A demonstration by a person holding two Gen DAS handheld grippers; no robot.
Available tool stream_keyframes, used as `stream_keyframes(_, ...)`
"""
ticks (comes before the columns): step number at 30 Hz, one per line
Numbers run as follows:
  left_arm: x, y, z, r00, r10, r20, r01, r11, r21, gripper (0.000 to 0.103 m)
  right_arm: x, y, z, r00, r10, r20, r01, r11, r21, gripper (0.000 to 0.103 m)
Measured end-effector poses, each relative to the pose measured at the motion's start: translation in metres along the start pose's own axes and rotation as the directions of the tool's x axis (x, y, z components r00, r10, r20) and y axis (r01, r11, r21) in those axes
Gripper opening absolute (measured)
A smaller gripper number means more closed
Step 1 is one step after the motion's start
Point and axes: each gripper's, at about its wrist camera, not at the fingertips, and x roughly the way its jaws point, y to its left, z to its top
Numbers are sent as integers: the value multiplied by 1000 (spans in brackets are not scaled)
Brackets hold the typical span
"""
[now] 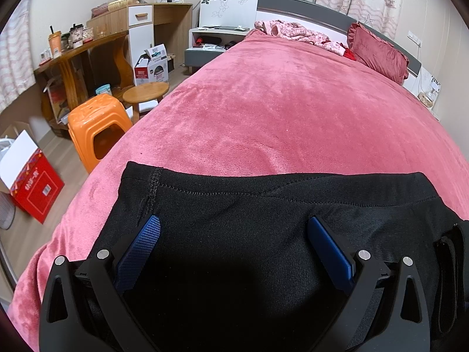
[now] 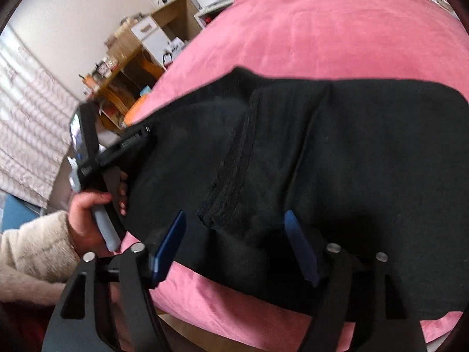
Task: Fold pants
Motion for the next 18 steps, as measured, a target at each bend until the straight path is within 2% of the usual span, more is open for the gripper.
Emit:
stream_keyframes(2,-5,-6,4,1000,11,-29,-11,1000,9,99,-18,-8,3,998,15,68,-17,999,37,75)
stream_keyframes(3,-9,-9,6,999,-13,-39,13,1000,-1,99,-28,-14,6,995,16,97,-22,998,58,75)
stream_keyframes(4,-16,-13,7,996,-75,-40,74,997,-29,99,-38,-21,7,991,12,134,-23,996,86,75)
stream_keyframes(5,-27,-21,7,985,-169,-25,167,983,-78,99,-47,-30,7,985,2,174,-23,993,116,75)
stream_keyframes(6,-35,-29,6,973,-228,-15,226,969,-103,99,-58,-42,6,974,-19,227,-18,987,162,75)
stream_keyframes(8,-49,-57,5,931,-364,-27,359,927,-105,99,-74,-62,3,953,-71,294,-3,970,243,75)
stream_keyframes(9,-52,-72,4,910,-412,-49,407,909,-89,99,-81,-77,2,940,-117,320,17,954,301,71)
stream_keyframes(10,-52,-84,3,896,-439,-72,434,898,-74,99,-86,-88,2,932,-152,329,34,941,338,59)
stream_keyframes(11,-51,-102,0,875,-470,-117,468,883,-48,99,-91,-101,2,923,-196,330,63,926,372,53)
stream_keyframes(12,-49,-116,-3,861,-486,-149,488,872,-28,100,-94,-109,5,917,-225,328,89,920,382,41)
stream_keyframes(13,-47,-124,-5,853,-494,-168,499,866,-17,99,-96,-116,7,909,-258,327,121,915,385,36)
stream_keyframes(14,-45,-133,-7,843,-503,-190,511,860,-8,99,-99,-121,8,903,-277,328,141,913,382,35)
stream_keyframes(16,-33,-154,-16,811,-519,-271,539,842,-3,99,-96,-129,14,894,-308,327,182,914,363,35)
stream_keyframes(17,-24,-163,-21,800,-510,-316,538,843,1,99,-92,-131,17,892,-318,321,197,913,356,35)
stream_keyframes(18,-20,-168,-25,810,-483,-332,516,856,13,99,-88,-136,21,893,-325,310,210,913,351,35)
